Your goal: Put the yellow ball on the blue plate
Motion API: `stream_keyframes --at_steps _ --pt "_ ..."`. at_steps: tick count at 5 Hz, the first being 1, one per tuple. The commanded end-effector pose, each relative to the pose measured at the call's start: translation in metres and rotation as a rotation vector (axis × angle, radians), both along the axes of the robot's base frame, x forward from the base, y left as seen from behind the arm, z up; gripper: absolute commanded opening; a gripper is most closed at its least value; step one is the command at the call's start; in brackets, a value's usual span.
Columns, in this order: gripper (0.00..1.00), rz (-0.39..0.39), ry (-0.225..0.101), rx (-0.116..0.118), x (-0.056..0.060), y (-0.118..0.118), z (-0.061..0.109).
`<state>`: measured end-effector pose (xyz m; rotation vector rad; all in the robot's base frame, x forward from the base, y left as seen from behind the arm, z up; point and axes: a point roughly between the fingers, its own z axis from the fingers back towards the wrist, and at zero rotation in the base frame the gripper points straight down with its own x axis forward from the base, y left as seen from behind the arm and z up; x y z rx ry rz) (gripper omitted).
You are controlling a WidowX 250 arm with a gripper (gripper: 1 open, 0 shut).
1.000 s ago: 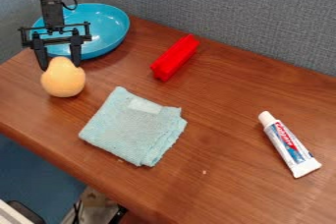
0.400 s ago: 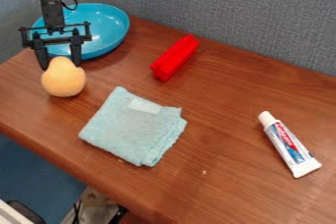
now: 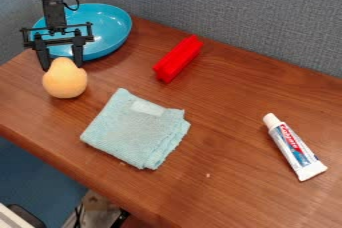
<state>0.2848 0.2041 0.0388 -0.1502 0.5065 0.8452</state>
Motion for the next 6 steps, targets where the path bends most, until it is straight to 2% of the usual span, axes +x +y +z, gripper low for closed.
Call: stream_keyframes --at_steps 1,6 --pt "0.00 -0.036 -0.020 -0.018 0.0080 -0.0116 0.0002" --pt "0.00 -0.048 -0.020 -0.033 0.0092 -0.0153 -0.0029"
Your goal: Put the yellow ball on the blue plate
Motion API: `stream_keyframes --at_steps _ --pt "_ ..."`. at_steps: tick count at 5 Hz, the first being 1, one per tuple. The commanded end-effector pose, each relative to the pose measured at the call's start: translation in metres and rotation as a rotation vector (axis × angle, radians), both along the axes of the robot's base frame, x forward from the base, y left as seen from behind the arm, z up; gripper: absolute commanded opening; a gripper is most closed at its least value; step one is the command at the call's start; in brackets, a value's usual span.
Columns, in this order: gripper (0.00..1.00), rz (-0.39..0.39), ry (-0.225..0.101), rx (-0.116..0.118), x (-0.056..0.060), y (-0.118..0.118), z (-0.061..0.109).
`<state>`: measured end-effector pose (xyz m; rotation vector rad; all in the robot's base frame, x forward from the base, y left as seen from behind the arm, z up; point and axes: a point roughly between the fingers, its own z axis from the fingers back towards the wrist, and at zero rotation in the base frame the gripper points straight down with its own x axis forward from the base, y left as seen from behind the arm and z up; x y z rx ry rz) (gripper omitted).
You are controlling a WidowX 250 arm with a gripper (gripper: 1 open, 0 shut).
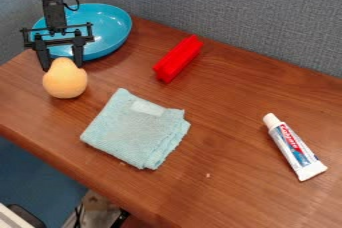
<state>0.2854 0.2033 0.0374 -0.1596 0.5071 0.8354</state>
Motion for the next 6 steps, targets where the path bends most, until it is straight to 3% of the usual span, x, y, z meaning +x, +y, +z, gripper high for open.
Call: stream_keyframes --at_steps 1,6 --pt "0.00 -0.044 -0.016 -0.026 0.0088 -0.0153 -0.0020" --pt "0.00 -0.057 -0.017 -0.041 0.0097 -0.0191 -0.0037"
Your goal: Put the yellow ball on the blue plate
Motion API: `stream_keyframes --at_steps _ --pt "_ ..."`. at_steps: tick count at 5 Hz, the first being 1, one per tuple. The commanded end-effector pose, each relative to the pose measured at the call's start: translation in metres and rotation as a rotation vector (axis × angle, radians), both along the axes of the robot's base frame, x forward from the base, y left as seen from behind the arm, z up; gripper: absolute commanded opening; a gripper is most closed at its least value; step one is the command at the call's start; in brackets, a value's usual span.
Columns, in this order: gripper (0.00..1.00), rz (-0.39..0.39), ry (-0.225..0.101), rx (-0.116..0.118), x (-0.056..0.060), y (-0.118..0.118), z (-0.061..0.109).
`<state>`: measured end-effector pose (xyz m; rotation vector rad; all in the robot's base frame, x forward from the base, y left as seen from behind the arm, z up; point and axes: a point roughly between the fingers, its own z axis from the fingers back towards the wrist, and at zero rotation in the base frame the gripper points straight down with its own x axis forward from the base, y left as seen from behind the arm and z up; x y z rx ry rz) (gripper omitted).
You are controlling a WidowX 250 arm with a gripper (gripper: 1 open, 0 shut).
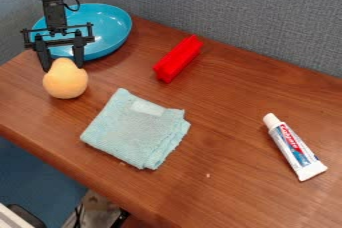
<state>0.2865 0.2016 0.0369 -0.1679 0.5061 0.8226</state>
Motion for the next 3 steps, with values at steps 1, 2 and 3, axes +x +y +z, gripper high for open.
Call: stream_keyframes --at_steps 1,2,3 --pt "0.00 -0.049 -0.012 -0.034 0.0087 -0.0182 -0.0035" --pt "0.00 -0.052 -0.012 -0.037 0.0088 -0.0190 -0.0036" --pt "0.00 -0.055 -0.012 -0.041 0.0090 -0.0198 -0.0037"
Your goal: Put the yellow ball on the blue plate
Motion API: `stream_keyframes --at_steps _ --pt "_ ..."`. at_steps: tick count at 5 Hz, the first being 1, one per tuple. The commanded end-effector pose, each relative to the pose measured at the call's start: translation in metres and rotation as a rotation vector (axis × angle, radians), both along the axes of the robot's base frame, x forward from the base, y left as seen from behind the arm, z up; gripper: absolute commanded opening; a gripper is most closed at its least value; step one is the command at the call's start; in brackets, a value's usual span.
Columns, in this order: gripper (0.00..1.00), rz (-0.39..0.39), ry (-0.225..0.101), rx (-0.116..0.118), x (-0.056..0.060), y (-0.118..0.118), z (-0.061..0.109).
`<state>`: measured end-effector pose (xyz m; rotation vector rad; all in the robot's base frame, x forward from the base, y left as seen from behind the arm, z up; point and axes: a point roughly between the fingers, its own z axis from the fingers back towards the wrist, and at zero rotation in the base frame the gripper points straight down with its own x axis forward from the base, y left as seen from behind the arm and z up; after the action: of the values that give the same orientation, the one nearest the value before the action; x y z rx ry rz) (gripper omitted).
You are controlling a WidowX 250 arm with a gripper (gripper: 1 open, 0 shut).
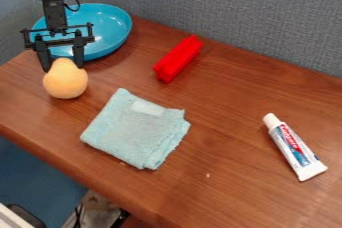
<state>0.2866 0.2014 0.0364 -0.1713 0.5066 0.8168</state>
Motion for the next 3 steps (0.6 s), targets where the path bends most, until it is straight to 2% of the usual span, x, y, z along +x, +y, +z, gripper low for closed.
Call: stream_keyframes --at_steps 1,3 --pt "0.00 -0.053 -0.011 -0.039 0.0090 -0.0204 -0.0032" --pt "0.00 -0.059 -0.011 -0.046 0.0092 -0.0222 -0.0030"
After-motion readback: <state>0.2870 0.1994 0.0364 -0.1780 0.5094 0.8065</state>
